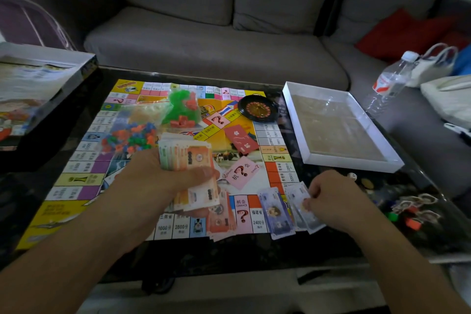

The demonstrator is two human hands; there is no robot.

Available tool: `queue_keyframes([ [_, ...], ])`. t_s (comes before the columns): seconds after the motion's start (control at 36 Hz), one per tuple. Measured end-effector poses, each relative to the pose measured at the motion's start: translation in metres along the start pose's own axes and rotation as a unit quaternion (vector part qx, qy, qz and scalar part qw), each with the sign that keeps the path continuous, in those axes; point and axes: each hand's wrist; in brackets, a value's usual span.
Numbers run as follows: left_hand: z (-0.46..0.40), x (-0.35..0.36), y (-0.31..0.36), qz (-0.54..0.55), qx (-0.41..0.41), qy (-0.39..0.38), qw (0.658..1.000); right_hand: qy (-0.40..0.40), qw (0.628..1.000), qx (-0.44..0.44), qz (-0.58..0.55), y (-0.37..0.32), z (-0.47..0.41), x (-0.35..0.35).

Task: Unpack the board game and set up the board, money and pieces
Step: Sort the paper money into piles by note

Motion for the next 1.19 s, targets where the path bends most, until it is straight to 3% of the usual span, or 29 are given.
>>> queue_keyframes([
  [0.22,0.003,0.001,-0.001,0.005,0.008,-0.001,1.000,0.024,0.995,0.025,0.097,-0.015,0.014,0.005],
  [0.31,0.004,0.001,-0.001,0.014,0.011,-0.003,1.000,0.078,0.989,-0.008,0.122,-0.027,0.026,0.001],
  [0.39,0.004,0.001,-0.002,0.018,0.007,-0.017,1.000,0.098,0.987,-0.113,-0.051,-0.046,0.038,-0.005],
  [0.47,0.004,0.002,-0.004,0.029,0.003,-0.030,0.999,-0.047,0.928,-0.193,-0.316,-0.074,0.059,-0.012],
  [0.53,0.005,0.005,-0.006,0.026,0.010,-0.041,0.999,-0.123,0.880,-0.216,-0.406,-0.088,0.068,-0.010],
  [0.81,0.008,0.003,0.002,0.091,-0.037,-0.119,0.988,-0.087,0.847,-0.185,-0.491,-0.100,0.053,0.002],
  [1.06,0.008,-0.002,-0.003,0.016,0.034,-0.078,0.996,-0.114,0.825,-0.177,-0.525,-0.098,0.056,0.003],
  [1.19,0.010,-0.001,-0.001,-0.004,0.024,-0.072,0.997,-0.115,0.822,-0.197,-0.521,-0.100,0.061,0.003],
])
Point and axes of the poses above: each hand's wrist, its own z-axis away from the middle knuckle, its own x-axis out of the palm, y = z × x, and after that the axes turned 1 degree about x, right-handed
